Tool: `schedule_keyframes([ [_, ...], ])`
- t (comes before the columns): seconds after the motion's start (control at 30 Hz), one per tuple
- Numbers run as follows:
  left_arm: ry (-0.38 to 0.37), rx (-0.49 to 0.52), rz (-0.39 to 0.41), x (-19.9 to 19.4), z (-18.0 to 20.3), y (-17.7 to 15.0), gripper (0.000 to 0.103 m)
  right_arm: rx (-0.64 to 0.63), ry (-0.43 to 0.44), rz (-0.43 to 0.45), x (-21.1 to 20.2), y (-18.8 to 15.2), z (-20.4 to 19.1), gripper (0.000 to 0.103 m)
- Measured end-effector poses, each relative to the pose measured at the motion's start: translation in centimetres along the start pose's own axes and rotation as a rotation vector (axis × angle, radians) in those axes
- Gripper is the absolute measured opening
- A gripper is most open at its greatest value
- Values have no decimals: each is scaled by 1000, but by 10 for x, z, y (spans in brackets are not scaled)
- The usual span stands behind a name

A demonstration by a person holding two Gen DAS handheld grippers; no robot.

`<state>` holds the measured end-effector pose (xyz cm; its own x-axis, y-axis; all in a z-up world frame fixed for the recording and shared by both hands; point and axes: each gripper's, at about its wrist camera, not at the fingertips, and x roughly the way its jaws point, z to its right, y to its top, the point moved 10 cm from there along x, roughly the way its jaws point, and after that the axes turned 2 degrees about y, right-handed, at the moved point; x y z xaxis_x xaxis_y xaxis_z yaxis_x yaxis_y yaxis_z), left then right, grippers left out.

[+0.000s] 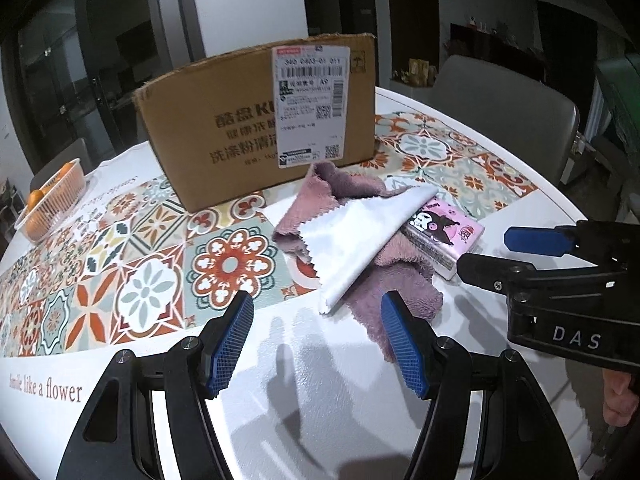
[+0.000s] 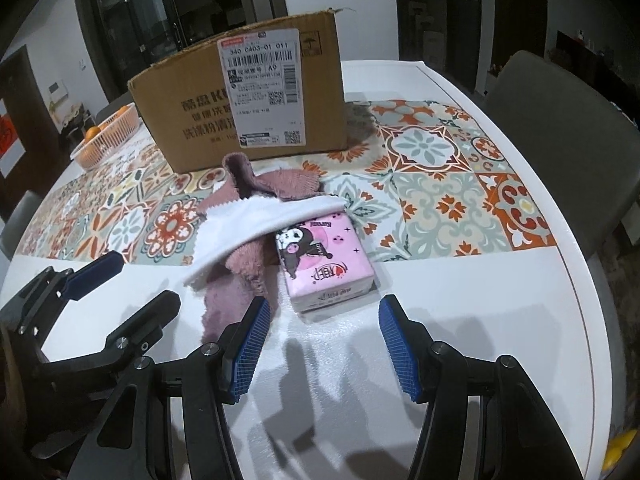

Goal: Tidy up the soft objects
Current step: 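Move both tools back to the white cloth and pink tissue pack, then grasp the white cloth with the left tool while the right tool grasps the pink tissue pack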

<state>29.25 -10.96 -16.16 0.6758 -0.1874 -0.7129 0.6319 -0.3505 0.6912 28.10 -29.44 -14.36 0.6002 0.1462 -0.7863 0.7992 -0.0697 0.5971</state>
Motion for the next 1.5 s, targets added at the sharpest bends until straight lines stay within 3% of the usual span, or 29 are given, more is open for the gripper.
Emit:
schedule_keyframes([
  [0.6, -19, 11, -61, 44, -6, 4, 64, -18, -2, -41, 27, 5, 4, 58],
  [0.8, -77, -13, -74, 49, -3, 5, 46, -7, 20, -40, 33, 10, 3, 58],
  [0.97, -109, -31, -74, 46, -1, 5, 20, 16, 36, -25, 33, 13, 3, 58],
  [1.23, -132, -64, -55, 31, -6, 7, 9, 36, 33, 3, 25, 11, 4, 57],
  [1.5, -131, -101, 6, 8, -11, 21, 6, 42, 41, 25, 12, 10, -1, 57],
])
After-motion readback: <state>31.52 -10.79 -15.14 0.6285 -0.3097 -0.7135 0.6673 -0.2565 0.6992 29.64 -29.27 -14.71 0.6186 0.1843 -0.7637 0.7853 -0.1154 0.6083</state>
